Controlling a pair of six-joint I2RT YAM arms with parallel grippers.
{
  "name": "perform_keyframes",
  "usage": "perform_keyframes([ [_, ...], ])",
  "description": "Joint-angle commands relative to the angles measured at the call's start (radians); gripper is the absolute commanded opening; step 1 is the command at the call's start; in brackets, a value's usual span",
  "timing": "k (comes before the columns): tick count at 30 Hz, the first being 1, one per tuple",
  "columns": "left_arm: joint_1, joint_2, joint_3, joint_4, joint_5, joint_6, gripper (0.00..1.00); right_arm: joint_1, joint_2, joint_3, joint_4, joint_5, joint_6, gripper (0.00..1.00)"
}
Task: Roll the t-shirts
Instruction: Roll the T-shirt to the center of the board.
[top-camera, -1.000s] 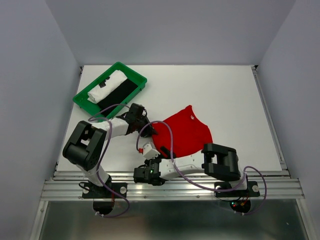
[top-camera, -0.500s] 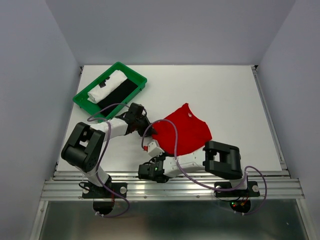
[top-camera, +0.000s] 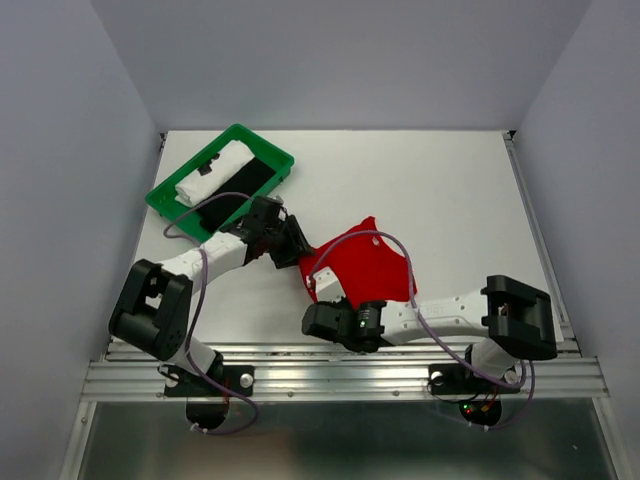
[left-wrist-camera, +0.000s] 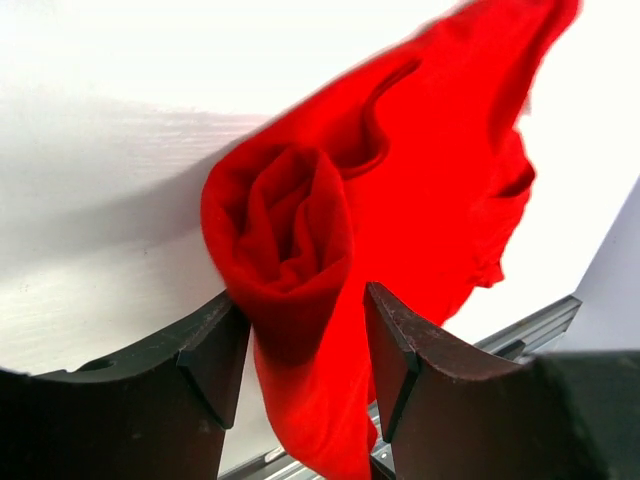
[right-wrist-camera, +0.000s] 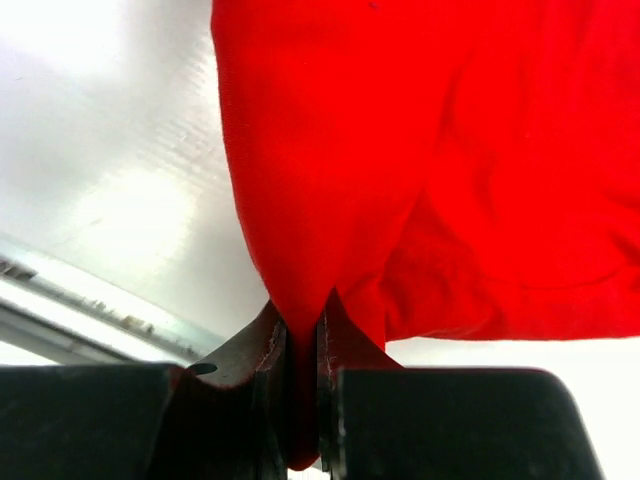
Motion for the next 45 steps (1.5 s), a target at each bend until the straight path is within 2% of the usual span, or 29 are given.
perform_keyframes([
  [1,0.015,-0.084,0.082,-0.052,-0.022,0.069,0.59,-0.044,-0.099,-0.06,0.161,-0.182,0.006,0.01],
  [8,0.029,-0.145,0.151,-0.143,-0.062,0.131,0.59,-0.156,-0.236,-0.166,0.288,-0.382,0.068,0.01],
  [14,0.031,-0.179,0.116,-0.133,-0.035,0.148,0.58,-0.278,-0.34,-0.263,0.385,-0.548,0.133,0.01],
  [23,0.026,-0.175,0.036,-0.062,0.048,0.145,0.54,-0.469,-0.369,-0.379,0.463,-0.836,0.205,0.01],
  [31,-0.015,-0.12,0.033,-0.022,0.073,0.143,0.49,-0.577,-0.355,-0.511,0.69,-1.048,0.326,0.01],
  [45,-0.087,0.023,0.113,0.046,0.096,0.134,0.42,-0.68,-0.31,-0.58,0.759,-1.163,0.352,0.01],
])
